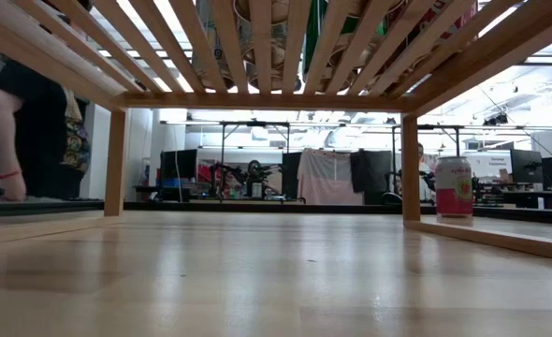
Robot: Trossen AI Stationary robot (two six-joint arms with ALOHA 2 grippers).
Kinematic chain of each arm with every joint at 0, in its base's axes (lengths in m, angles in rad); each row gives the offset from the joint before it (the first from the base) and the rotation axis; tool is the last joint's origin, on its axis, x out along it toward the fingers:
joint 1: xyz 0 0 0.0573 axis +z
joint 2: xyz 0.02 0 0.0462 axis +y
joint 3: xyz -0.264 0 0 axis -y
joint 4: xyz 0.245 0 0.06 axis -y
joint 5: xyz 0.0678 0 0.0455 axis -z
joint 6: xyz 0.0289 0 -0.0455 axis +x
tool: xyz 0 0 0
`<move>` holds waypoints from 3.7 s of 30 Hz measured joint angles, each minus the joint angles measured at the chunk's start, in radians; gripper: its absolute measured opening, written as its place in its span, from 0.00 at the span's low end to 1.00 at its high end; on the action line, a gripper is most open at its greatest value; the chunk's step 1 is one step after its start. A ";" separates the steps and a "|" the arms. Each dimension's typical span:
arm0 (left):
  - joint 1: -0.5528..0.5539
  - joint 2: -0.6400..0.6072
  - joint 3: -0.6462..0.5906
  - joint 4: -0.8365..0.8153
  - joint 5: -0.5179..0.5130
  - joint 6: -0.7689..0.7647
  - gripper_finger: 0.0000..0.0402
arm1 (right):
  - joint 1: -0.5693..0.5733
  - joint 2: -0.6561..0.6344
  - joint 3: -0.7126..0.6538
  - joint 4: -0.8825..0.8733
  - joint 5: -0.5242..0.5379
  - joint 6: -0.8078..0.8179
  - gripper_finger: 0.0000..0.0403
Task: Place canned beverage on shelf
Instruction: Put the white-yellow soda can on the shelf and aligned with the other white-yellow soda can
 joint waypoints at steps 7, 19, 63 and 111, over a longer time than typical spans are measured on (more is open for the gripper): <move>-0.023 0.047 0.002 0.017 -0.002 -0.027 0.58 | 0.004 0.038 0.000 0.101 -0.001 0.071 0.91; -0.049 0.074 0.028 0.007 -0.001 -0.008 0.58 | 0.025 0.052 -0.001 0.150 0.013 0.085 0.91; 0.011 0.047 0.031 -0.059 -0.010 -0.015 0.90 | 0.063 -0.004 -0.002 0.065 0.084 0.057 0.58; -0.077 -0.189 0.238 -0.555 -0.118 0.253 0.93 | 0.425 0.193 0.370 -0.614 0.484 -0.237 0.58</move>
